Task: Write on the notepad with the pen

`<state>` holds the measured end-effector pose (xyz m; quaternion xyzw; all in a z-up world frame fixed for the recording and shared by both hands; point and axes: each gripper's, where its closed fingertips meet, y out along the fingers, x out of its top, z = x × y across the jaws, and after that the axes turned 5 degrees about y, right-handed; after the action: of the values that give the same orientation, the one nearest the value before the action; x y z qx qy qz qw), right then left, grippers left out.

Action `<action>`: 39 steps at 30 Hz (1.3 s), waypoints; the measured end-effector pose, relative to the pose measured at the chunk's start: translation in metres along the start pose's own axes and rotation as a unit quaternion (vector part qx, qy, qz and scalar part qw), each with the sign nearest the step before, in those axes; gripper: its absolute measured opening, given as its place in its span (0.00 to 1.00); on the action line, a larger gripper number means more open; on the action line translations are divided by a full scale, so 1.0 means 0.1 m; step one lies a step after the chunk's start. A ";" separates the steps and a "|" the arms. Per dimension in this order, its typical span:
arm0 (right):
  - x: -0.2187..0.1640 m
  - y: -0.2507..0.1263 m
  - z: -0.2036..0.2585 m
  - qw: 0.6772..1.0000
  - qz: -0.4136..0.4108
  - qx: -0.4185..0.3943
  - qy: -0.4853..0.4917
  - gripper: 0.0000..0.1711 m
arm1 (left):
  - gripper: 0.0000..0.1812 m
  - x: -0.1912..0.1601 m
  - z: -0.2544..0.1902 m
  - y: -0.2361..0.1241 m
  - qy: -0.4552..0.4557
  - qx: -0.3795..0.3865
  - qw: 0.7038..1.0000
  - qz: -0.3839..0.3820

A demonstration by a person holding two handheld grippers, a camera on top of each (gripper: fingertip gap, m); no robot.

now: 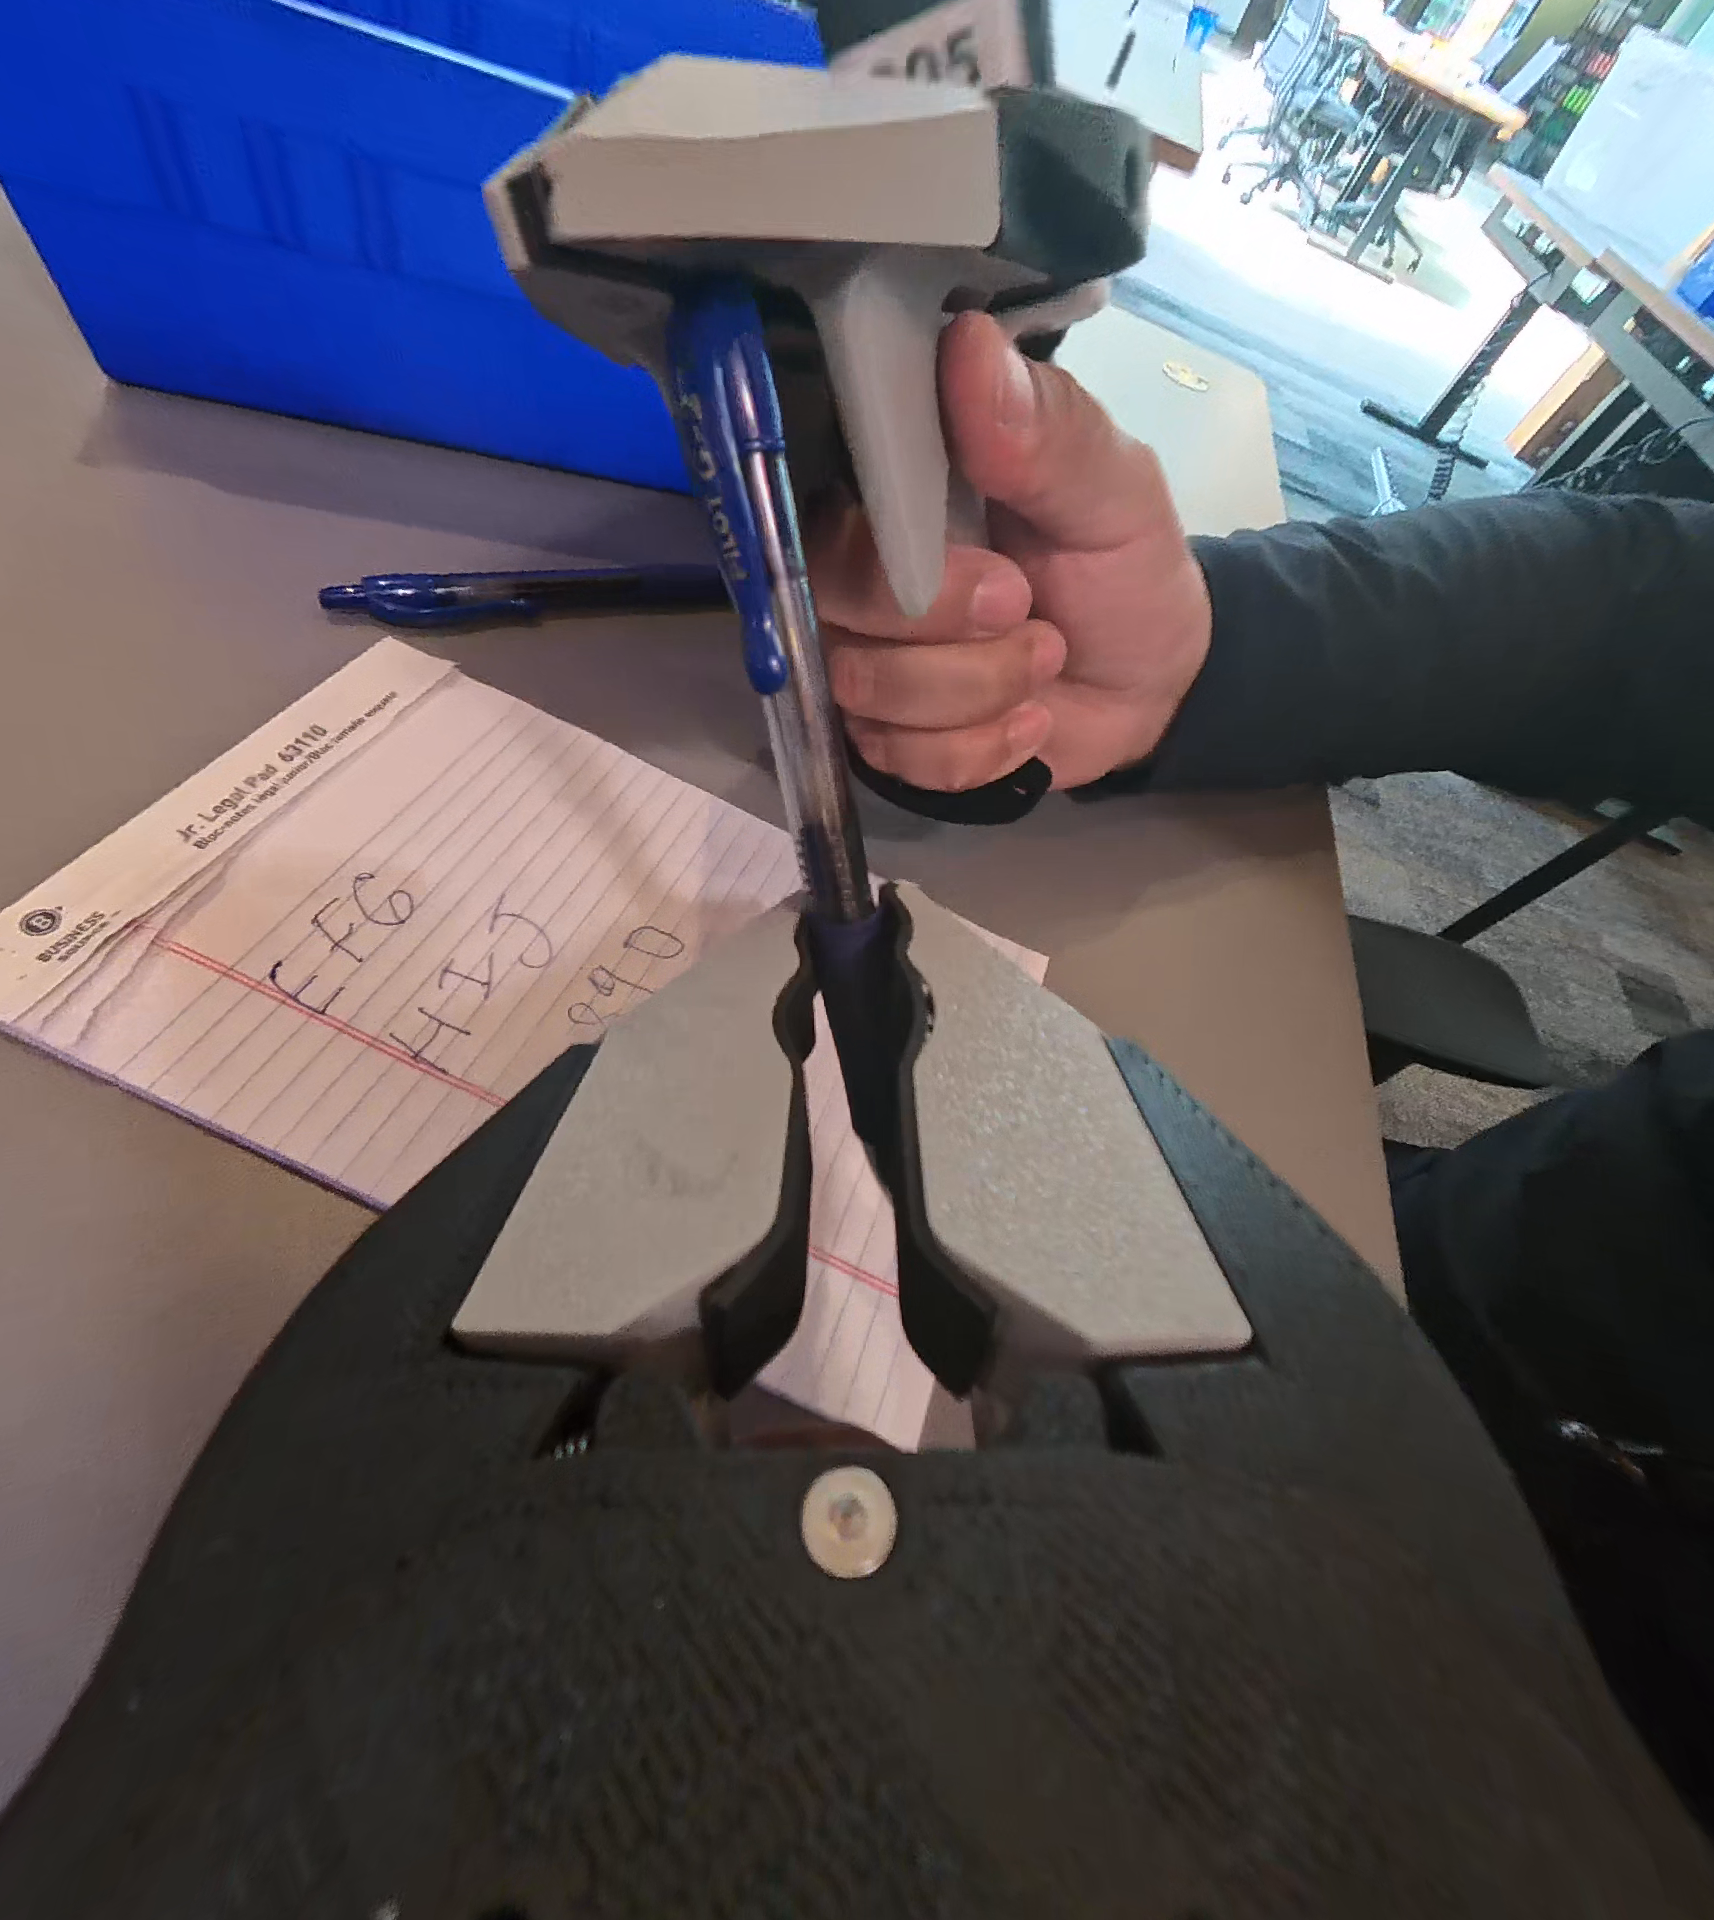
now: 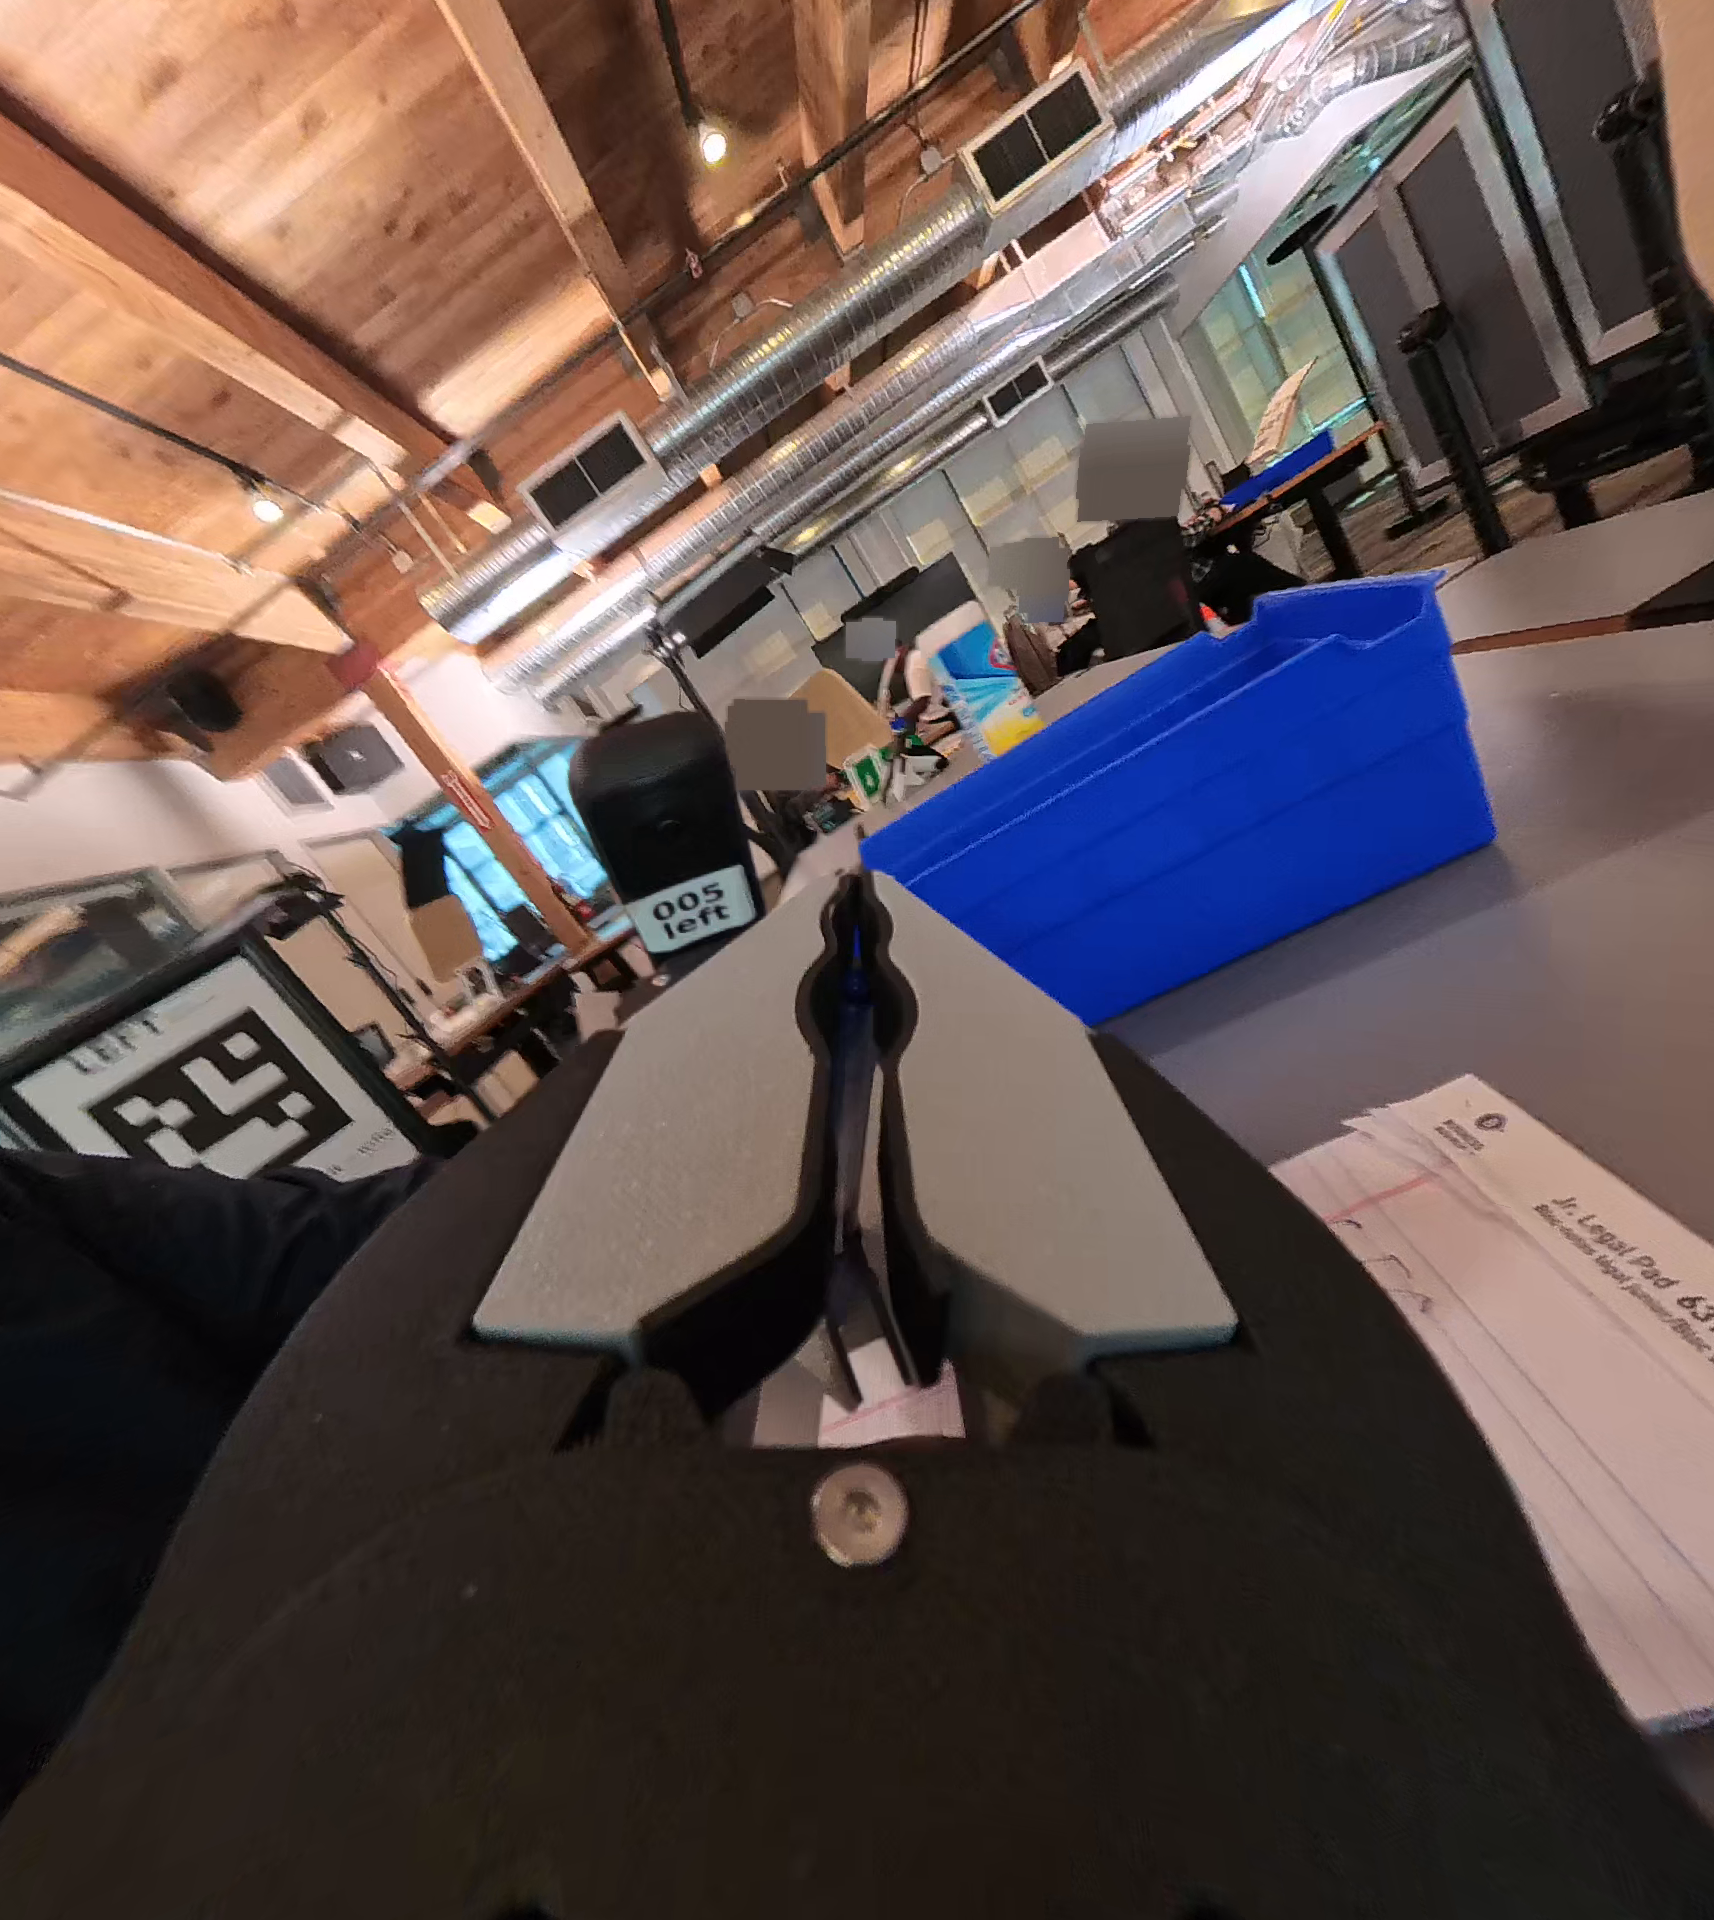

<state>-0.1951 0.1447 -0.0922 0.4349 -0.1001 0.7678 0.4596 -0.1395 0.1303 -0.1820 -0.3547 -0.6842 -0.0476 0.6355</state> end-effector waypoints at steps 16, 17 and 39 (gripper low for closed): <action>-0.03 0.05 0.12 0.999 0.039 0.032 -0.001 0.27 | 0.03 0.15 0.08 -0.07 -0.034 -0.009 0.998 -0.052; -0.16 0.10 0.11 0.997 0.068 0.028 -0.007 0.21 | 0.03 0.15 0.08 -0.06 -0.036 -0.011 0.998 -0.052; 1.29 -2.19 -1.00 0.713 0.313 -0.591 -0.210 0.03 | 0.15 -0.06 0.41 -0.11 -0.002 0.102 0.995 0.012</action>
<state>-0.1050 0.4020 -0.1078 0.1687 -0.7577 0.5413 0.3232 -0.1803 0.1413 -0.1907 -0.2965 -0.6823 0.0305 0.6676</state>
